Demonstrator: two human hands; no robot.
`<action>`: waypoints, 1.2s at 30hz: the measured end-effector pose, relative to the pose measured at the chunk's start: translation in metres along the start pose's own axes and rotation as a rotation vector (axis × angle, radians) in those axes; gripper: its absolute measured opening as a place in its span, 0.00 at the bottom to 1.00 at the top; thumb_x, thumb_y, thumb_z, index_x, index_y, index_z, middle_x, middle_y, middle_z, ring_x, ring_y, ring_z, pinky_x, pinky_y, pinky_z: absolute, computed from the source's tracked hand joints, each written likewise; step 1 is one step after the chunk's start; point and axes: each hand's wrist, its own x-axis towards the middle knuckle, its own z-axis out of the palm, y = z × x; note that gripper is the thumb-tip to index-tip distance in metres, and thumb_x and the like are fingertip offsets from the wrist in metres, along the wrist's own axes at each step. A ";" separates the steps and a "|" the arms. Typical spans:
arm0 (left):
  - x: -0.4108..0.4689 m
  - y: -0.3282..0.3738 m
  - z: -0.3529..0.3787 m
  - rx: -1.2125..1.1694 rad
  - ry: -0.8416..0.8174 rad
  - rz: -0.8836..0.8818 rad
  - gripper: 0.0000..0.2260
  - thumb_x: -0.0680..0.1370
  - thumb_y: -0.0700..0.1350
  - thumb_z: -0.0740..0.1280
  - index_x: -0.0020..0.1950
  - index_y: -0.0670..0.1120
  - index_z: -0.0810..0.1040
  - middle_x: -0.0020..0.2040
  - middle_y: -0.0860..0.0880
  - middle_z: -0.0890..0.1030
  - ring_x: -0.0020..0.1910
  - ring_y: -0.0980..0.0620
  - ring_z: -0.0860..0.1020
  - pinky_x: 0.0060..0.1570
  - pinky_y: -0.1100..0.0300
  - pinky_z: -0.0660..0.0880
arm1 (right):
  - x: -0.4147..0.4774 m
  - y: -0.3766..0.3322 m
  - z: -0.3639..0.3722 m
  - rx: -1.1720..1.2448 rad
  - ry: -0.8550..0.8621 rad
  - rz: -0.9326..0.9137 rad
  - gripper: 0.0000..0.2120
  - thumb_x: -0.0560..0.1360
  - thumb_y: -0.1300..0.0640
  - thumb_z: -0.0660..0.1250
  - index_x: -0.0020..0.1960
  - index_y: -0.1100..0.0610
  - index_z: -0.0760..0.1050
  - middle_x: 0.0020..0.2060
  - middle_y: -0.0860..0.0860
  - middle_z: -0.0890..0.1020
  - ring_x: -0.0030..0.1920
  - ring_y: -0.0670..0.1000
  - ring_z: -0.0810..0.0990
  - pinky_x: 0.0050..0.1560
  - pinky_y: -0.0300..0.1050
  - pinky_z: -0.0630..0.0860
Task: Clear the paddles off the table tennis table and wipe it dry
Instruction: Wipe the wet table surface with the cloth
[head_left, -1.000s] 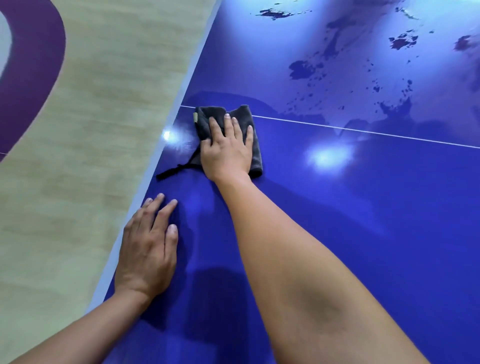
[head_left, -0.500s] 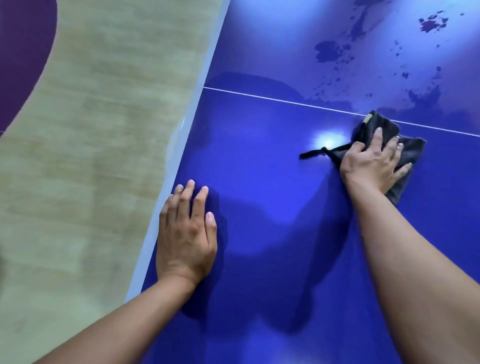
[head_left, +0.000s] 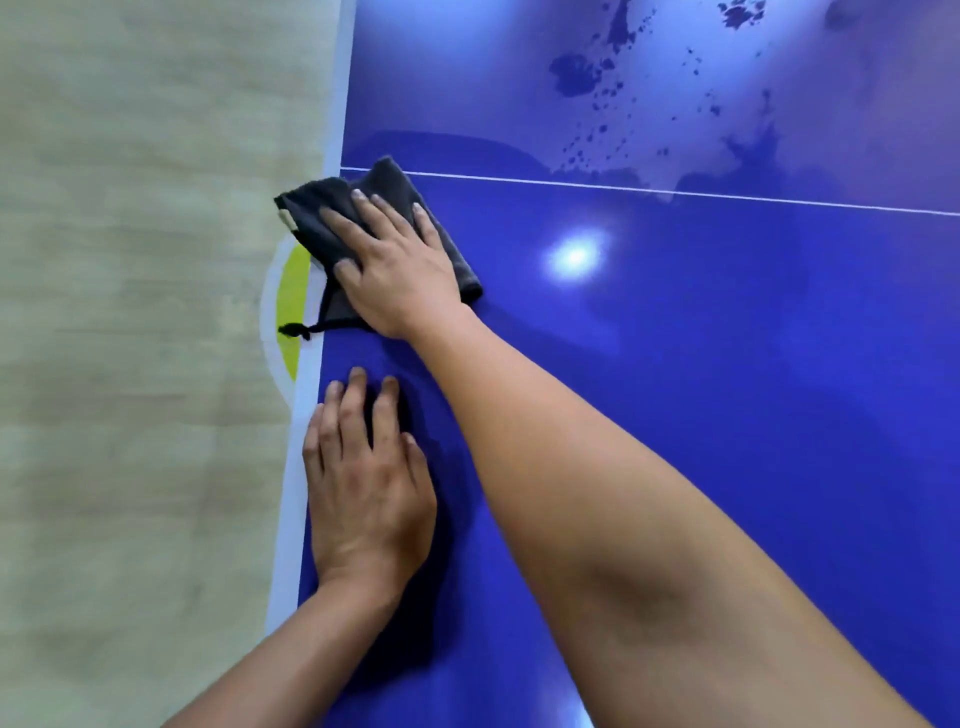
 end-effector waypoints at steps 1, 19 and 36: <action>-0.001 -0.001 -0.001 -0.005 0.000 -0.001 0.24 0.79 0.45 0.57 0.75 0.43 0.69 0.77 0.40 0.66 0.77 0.39 0.62 0.75 0.42 0.60 | -0.006 0.016 -0.005 0.011 0.024 0.042 0.27 0.82 0.46 0.54 0.81 0.40 0.58 0.82 0.46 0.55 0.82 0.45 0.50 0.81 0.54 0.39; -0.002 0.012 -0.009 -0.205 0.011 -0.031 0.22 0.79 0.42 0.56 0.72 0.42 0.71 0.75 0.41 0.68 0.76 0.39 0.64 0.76 0.43 0.57 | -0.141 0.200 -0.072 -0.105 0.224 0.705 0.28 0.83 0.50 0.56 0.82 0.47 0.57 0.82 0.56 0.56 0.82 0.53 0.53 0.81 0.60 0.43; -0.202 -0.034 -0.064 -0.063 -0.110 0.228 0.25 0.77 0.48 0.58 0.73 0.42 0.73 0.76 0.40 0.68 0.74 0.38 0.68 0.69 0.39 0.65 | -0.165 0.034 -0.009 0.028 0.067 0.119 0.28 0.82 0.46 0.54 0.81 0.41 0.58 0.82 0.47 0.55 0.82 0.46 0.50 0.81 0.54 0.39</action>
